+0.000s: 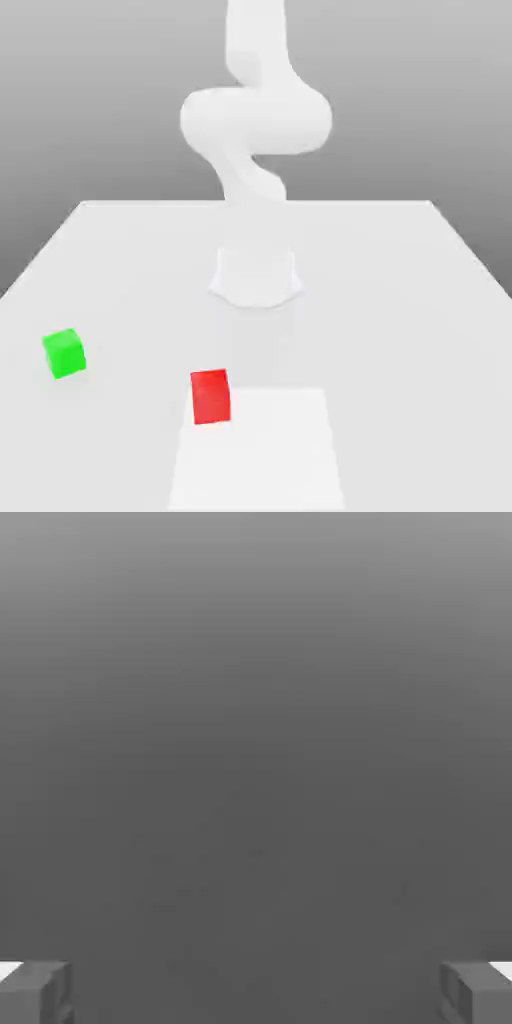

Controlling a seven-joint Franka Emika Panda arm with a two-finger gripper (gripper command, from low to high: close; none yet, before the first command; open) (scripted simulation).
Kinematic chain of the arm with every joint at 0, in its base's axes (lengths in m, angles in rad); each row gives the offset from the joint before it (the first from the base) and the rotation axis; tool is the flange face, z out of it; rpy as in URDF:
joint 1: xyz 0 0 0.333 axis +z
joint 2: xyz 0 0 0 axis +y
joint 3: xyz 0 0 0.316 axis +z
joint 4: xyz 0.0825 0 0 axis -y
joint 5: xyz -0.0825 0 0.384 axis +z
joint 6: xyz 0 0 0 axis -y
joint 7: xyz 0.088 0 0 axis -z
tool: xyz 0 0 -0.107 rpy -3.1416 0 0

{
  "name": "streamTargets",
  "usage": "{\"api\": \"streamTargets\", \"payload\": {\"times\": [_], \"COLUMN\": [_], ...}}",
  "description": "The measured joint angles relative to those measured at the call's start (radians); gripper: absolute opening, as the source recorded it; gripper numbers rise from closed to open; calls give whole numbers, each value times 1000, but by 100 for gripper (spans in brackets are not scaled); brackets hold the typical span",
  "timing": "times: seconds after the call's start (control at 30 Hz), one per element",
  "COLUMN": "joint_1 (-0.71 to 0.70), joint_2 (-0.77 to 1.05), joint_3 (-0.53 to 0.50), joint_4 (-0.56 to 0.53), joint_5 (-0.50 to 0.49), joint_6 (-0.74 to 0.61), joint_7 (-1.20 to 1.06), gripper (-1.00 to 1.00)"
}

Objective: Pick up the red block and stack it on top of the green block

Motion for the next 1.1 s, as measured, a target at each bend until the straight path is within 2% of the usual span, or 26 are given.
{"api": "streamTargets", "payload": {"times": [0.57,0.67,0.8,0.83,1.1], "joint_1": [-5,1,-55,-73,-66], "joint_2": [618,751,900,927,905], "joint_3": [-155,-156,-75,-54,-65], "joint_4": [-487,-503,-486,-483,-486], "joint_5": [-29,23,127,139,122], "joint_6": [435,539,664,687,668], "joint_7": [-289,-346,-424,-433,-420], "gripper": [0,0,0,-100,-100]}}
